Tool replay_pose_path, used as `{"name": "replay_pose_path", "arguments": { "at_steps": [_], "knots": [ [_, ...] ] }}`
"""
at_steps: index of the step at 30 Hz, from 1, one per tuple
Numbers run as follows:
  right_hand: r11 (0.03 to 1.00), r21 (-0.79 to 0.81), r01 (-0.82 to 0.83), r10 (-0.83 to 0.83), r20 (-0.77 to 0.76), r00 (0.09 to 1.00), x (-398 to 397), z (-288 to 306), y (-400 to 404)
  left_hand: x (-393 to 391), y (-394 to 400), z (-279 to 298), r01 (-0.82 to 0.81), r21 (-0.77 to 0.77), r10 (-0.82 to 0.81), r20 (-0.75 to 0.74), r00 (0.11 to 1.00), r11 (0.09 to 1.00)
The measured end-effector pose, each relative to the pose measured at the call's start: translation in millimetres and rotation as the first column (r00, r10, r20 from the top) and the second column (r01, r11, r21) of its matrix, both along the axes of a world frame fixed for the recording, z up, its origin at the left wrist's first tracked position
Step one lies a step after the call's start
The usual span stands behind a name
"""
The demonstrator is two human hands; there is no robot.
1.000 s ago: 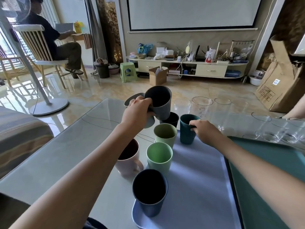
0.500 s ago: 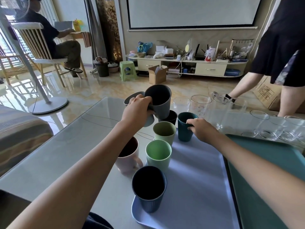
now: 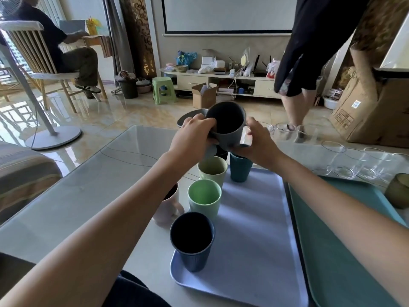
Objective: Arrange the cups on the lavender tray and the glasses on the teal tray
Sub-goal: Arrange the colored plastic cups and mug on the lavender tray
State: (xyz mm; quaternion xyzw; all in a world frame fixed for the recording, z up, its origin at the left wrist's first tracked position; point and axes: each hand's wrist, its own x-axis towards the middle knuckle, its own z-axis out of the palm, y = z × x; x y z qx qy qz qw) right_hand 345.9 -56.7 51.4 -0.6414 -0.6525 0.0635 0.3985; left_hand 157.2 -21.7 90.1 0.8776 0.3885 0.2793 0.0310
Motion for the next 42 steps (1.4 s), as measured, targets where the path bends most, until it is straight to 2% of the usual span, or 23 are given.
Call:
{"name": "replay_pose_path", "arguments": {
  "at_steps": [4,6,8,11,20,35,39,41,42],
  "knots": [
    [0.998,0.056,-0.041,0.051,-0.194,0.980,-8,4,-22,12,-14,1,0.055,0.032,-0.053,-0.045,0.998,0.998],
    [0.999,0.045,-0.017,0.027,-0.248,0.968,-5,1,-32,15,-17,0,0.093,-0.004,-0.093,-0.001,0.996,0.996],
    [0.999,-0.026,0.027,-0.034,-0.273,0.961,1,-9,-43,17,-22,1,0.129,-0.068,-0.124,0.076,0.989,0.989],
    [0.979,-0.182,0.092,-0.148,-0.325,0.934,12,-36,-60,16,-27,8,0.113,-0.123,-0.099,0.114,0.989,0.986],
    [0.916,-0.392,0.080,-0.243,-0.386,0.890,7,-111,-60,14,-23,-1,0.082,-0.116,-0.076,0.048,0.996,0.990],
    [0.890,-0.442,0.109,-0.289,-0.362,0.886,-6,-121,-45,7,-17,1,0.064,-0.103,-0.057,0.071,0.996,0.993],
    [0.872,-0.489,0.026,-0.268,-0.431,0.862,-9,-113,-54,6,-20,-1,0.081,-0.095,-0.074,0.076,0.994,0.992],
    [0.895,-0.442,0.061,-0.281,-0.453,0.846,-8,-109,-63,7,-24,-3,0.092,-0.091,-0.088,0.055,0.995,0.992],
    [0.926,-0.360,0.118,-0.286,-0.460,0.841,-6,-107,-68,7,-27,-4,0.094,-0.088,-0.090,0.049,0.995,0.992]
  ]
}}
